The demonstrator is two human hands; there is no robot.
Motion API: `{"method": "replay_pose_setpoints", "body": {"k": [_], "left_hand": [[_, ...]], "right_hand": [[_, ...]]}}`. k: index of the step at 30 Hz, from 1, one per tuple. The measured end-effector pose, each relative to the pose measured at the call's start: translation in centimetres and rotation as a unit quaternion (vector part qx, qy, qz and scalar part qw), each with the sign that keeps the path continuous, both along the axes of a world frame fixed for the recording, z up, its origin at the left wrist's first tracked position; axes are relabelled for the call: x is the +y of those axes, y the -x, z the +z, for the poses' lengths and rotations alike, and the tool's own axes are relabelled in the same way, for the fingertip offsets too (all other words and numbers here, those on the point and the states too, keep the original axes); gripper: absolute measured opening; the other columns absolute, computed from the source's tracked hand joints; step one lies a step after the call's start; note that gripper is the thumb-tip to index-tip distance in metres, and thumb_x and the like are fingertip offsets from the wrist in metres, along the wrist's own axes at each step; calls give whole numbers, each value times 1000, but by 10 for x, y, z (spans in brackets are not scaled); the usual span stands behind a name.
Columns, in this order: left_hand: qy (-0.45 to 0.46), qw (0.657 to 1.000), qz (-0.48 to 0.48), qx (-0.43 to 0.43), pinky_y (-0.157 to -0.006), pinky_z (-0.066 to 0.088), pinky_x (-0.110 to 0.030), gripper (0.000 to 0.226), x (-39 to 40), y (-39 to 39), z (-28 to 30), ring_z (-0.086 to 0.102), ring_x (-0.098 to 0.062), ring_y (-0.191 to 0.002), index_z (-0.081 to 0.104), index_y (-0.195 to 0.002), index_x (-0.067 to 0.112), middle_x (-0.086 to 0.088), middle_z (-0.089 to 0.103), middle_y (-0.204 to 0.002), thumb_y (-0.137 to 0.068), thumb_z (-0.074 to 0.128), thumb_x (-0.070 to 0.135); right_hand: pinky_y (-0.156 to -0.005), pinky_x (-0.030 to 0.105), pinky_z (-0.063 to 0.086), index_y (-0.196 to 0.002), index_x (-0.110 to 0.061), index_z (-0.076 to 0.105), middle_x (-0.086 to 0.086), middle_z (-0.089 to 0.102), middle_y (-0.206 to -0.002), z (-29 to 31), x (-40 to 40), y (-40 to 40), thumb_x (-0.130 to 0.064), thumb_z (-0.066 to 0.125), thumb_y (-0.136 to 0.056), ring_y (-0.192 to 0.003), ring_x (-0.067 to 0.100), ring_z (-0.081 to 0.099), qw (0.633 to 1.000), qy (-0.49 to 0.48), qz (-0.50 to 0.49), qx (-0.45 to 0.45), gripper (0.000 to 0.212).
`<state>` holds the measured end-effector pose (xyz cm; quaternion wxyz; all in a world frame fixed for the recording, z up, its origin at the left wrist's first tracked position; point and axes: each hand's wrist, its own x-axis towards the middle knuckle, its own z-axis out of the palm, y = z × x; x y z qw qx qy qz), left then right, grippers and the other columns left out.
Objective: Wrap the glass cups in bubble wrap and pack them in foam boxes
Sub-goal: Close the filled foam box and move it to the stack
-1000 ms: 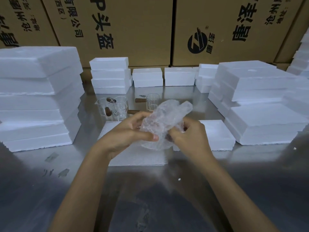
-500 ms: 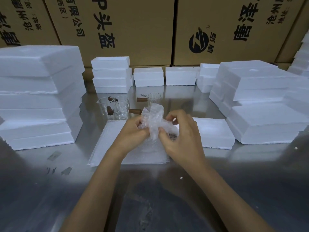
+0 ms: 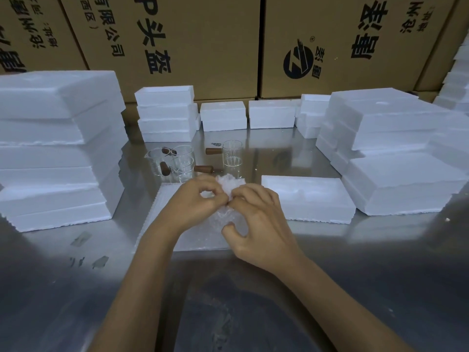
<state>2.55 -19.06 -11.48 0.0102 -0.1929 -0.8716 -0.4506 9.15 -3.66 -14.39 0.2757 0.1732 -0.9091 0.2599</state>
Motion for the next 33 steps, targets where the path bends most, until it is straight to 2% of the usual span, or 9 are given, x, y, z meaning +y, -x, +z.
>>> {"method": "replay_pose_setpoints", "body": {"k": [3, 7, 10, 13, 16, 21, 24, 29, 33], "left_hand": [[59, 998, -2, 6, -95, 45, -34, 23, 2, 3, -5, 59, -12, -106, 78, -71, 13, 1, 66, -111, -81, 65, 29], [39, 999, 19, 7, -87, 41, -24, 24, 3, 2, -5, 57, -4, -103, 76, -65, 19, 17, 61, -110, -87, 67, 19], [-24, 998, 57, 31, -86, 48, -28, 17, 4, 4, -5, 63, -5, -96, 75, -73, 17, 14, 68, -104, -86, 66, 12], [-96, 993, 50, 50, -74, 52, -25, 14, 3, 3, 0, 66, -10, -83, 69, -80, 25, 15, 71, -96, -84, 62, 14], [-38, 996, -8, 77, -77, 46, -15, 22, 2, 0, 1, 63, -1, -90, 72, -73, 28, 22, 70, -90, -85, 61, 14], [90, 996, 3, 23, -86, 49, -38, 31, 4, -1, -4, 61, -12, -88, 67, -62, 18, 5, 65, -84, -75, 48, 37], [110, 994, 4, 8, -87, 49, -41, 39, 6, -1, -3, 59, -12, -89, 66, -64, 12, 5, 62, -87, -75, 45, 42], [14, 1000, 7, 6, -80, 43, -20, 17, 4, -3, 7, 59, 1, -100, 70, -79, 33, 25, 64, -102, -73, 57, 43], [48, 995, -54, -69, -77, 42, -17, 47, -3, -2, 5, 52, 8, -106, 53, -109, 52, 32, 54, -115, -67, 74, 43]], "right_hand": [[-109, 18, 25, -119, -25, 59, -15, 55, -123, 5, -2, -3, -27, 59, -77, -119, 1, 44, 996, 87, -5, 31, 42], [-112, 28, 27, -113, -21, 58, -11, 56, -115, 3, -3, -2, -32, 51, -76, -117, 9, 45, 1000, -6, 5, -15, 39], [-111, 28, 27, -104, -19, 59, -9, 55, -104, 2, -1, 1, -33, 53, -76, -111, 11, 44, 999, -44, -11, -26, 32], [-116, 31, 20, -102, -16, 64, -10, 59, -103, 1, 0, 4, -33, 55, -77, -116, 11, 41, 996, -89, -16, -24, 31], [-117, 31, 17, -104, -16, 66, -10, 61, -104, 1, 2, 4, -32, 55, -78, -118, 11, 41, 996, -81, -11, -30, 32], [-107, 26, 32, -105, -17, 61, -7, 58, -107, 5, 6, 1, -22, 61, -76, -109, 10, 47, 1000, 6, -9, 23, 29], [-105, 31, 35, -102, -17, 62, -8, 58, -106, 6, 9, 3, -23, 61, -76, -107, 13, 50, 999, 15, -36, 24, 27], [-104, 35, 35, -103, -18, 64, -10, 59, -106, 3, 12, 6, -28, 52, -77, -110, 12, 50, 999, -1, -35, -8, 30], [-104, 32, 35, -109, -20, 66, -9, 65, -108, 7, 23, 9, -22, 60, -76, -111, 11, 53, 997, 49, -60, 16, 33]]}}
